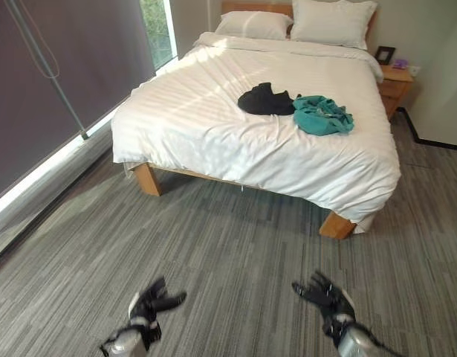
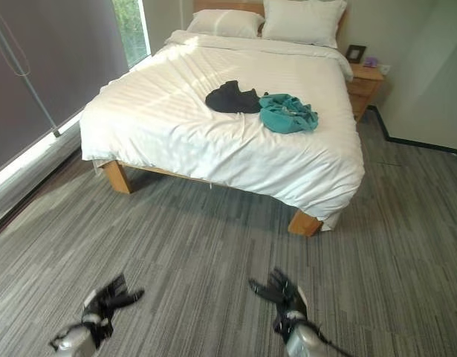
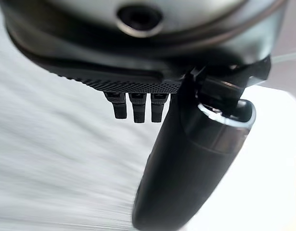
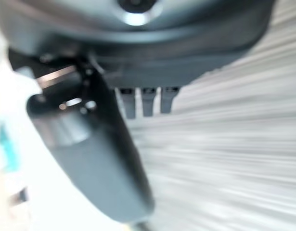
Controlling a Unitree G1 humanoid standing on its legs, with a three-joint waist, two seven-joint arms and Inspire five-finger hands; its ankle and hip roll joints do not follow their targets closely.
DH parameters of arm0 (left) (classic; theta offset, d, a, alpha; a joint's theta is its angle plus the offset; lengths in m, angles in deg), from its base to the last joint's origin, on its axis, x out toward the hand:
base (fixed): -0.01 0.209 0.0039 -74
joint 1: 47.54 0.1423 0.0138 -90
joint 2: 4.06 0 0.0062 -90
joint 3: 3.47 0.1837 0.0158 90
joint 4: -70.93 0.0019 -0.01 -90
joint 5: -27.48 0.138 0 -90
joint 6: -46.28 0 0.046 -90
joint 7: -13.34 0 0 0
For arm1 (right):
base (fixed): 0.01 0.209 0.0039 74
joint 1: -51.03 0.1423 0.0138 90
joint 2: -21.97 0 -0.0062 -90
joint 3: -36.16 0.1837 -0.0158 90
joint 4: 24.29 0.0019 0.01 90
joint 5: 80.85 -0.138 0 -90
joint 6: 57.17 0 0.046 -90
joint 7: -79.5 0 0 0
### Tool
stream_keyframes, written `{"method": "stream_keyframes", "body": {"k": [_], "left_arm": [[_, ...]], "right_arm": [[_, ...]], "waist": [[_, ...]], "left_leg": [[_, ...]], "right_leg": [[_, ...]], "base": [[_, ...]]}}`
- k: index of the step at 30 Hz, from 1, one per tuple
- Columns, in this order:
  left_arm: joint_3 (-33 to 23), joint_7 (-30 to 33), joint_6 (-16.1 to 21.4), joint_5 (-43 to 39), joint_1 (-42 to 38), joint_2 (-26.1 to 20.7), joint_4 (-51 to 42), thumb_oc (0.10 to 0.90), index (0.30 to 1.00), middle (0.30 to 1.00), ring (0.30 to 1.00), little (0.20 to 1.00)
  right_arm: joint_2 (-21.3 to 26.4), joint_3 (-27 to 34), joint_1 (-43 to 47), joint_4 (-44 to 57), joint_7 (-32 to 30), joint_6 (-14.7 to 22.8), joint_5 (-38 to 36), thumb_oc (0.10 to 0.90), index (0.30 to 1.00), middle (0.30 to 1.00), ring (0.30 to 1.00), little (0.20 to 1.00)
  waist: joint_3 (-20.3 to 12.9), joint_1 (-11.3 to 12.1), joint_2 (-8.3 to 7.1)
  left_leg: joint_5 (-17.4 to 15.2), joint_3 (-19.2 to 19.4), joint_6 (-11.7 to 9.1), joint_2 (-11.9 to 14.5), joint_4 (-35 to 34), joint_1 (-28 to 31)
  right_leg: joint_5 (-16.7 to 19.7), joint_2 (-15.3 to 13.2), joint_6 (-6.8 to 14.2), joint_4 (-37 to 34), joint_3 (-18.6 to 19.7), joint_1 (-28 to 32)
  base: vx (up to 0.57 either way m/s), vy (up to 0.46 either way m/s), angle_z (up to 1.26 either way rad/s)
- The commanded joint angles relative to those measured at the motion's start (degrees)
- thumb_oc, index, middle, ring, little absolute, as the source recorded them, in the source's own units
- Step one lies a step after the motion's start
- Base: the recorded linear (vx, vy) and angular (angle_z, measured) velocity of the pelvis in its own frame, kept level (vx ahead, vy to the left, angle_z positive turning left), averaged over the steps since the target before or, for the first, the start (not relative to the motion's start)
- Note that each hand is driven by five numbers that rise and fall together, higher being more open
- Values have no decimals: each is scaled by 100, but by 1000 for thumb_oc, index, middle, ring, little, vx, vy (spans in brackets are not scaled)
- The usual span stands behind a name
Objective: Pick up bed clothes into laundry basket.
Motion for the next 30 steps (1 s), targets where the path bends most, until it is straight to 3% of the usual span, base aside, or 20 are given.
{"method": "stream_keyframes", "body": {"k": [1,4,5,6,8,10,11,15,17,19,21,22,23,24,26,27,30], "left_arm": [[-270,187,738,2,-627,-316,-600,800,900,900,900,900],[-347,312,753,320,-768,-400,-1325,800,900,900,900,900],[-413,349,779,293,-803,-343,-1568,800,900,900,900,900],[-426,362,781,222,-821,-303,-1567,800,900,900,900,900],[-410,355,758,245,-842,-280,-1506,800,900,900,900,900],[-565,322,734,247,-722,-246,-1649,800,900,900,900,900],[-628,288,726,277,-671,-259,-1643,800,900,900,900,900],[-686,347,767,521,-782,-344,-1552,800,900,900,900,900],[-647,430,762,697,-882,-364,-1555,800,900,900,900,900],[-702,411,747,722,-777,-334,-1734,800,900,900,900,900],[-692,377,713,588,-729,-276,-1689,800,900,900,900,900],[-698,377,685,536,-745,-255,-1696,800,900,900,900,900],[-769,346,674,357,-730,-189,-1824,800,900,900,900,900],[-781,339,675,257,-720,-142,-1849,800,900,900,900,900],[-765,383,681,233,-803,-131,-1873,800,900,900,900,900],[-686,288,719,139,-825,-102,-1854,800,900,900,900,900],[-654,119,796,91,-620,-88,-1887,800,900,900,900,900]], "right_arm": [[295,184,377,660,-83,553,328,800,900,900,900,900],[367,261,530,1238,-108,593,774,800,900,900,900,900],[329,197,623,1501,-64,588,1004,800,900,900,900,900],[286,118,663,1543,-54,579,1038,800,900,900,900,900],[257,67,714,1532,-37,562,1047,800,900,900,900,900],[227,105,666,1752,84,476,1086,800,900,900,900,900],[275,180,616,1789,109,479,1094,800,900,900,900,900],[294,461,367,1823,-45,536,1147,800,900,900,900,900],[319,621,347,1877,-107,540,1265,800,900,900,900,900],[313,688,268,1881,-40,552,1280,800,900,900,900,900],[364,669,261,1764,-59,556,1171,800,900,900,900,900],[372,644,290,1754,-51,537,1086,800,900,900,900,900],[356,576,363,1795,-31,549,924,800,900,900,900,900],[371,467,448,1815,13,583,878,800,900,900,900,900],[493,311,703,1753,-38,544,841,800,900,900,900,900],[575,136,933,1718,15,525,701,800,900,900,900,900],[676,9,984,1993,157,554,759,800,900,900,900,900]], "waist": [[-182,-54,-152],[34,-25,-85],[290,-90,-39],[408,-130,-25],[512,-147,1],[564,-192,-19],[523,-309,-102],[396,-654,-113],[279,-745,-119],[46,-819,-71],[-142,-794,-5],[-124,-791,-91],[-42,-687,-211],[109,-530,-330],[353,-238,-457],[470,67,-475],[331,326,-300]], "left_leg": [[-87,-605,-294,108,176,-423],[-303,-552,-140,55,483,-558],[-454,-533,2,-4,624,-504],[-495,-516,43,-3,677,-481],[-531,-530,37,14,729,-452],[-667,-456,-9,88,645,-250],[-780,-473,-65,109,533,29],[-969,-791,-360,674,162,883],[-900,-899,-502,881,217,1137],[-304,-996,-717,1212,563,1219],[726,-909,-868,1513,1469,1030],[1168,-818,-861,1519,2080,704],[1342,-832,-743,1437,2874,279],[1268,-846,-608,1224,3449,-91],[884,-598,-493,946,3777,-872],[561,-245,-527,762,3269,-1609],[487,0,-499,262,1386,-1722]], "right_leg": [[-421,-466,760,234,228,-4],[-627,-567,824,1394,289,-558],[-144,-574,905,2680,336,-1225],[55,-487,893,3233,417,-1545],[65,-414,873,3494,389,-1850],[-66,-537,846,2994,-55,-2292],[-35,-482,878,2354,-248,-2443],[400,-174,1067,429,-702,-2413],[563,-214,1130,459,-913,-2429],[603,-178,931,653,-989,-2254],[361,-36,731,876,-1079,-1967],[281,-102,642,876,-1085,-1791],[193,-104,499,865,-1002,-1546],[106,-92,388,858,-884,-1341],[-7,-130,338,778,-661,-964],[-176,-163,341,656,-542,-524],[-539,27,338,526,-321,-4]], "base": [[15,54,-17],[-10,100,-6],[6,161,-21],[16,117,-22],[100,42,-11],[332,-29,-16],[513,-137,-56],[595,-212,-20],[564,-270,30],[585,-292,48],[591,-305,24],[590,-359,-16],[520,-389,-48],[514,-363,-54],[498,-247,-73],[630,-126,-47],[689,-25,-78]]}}
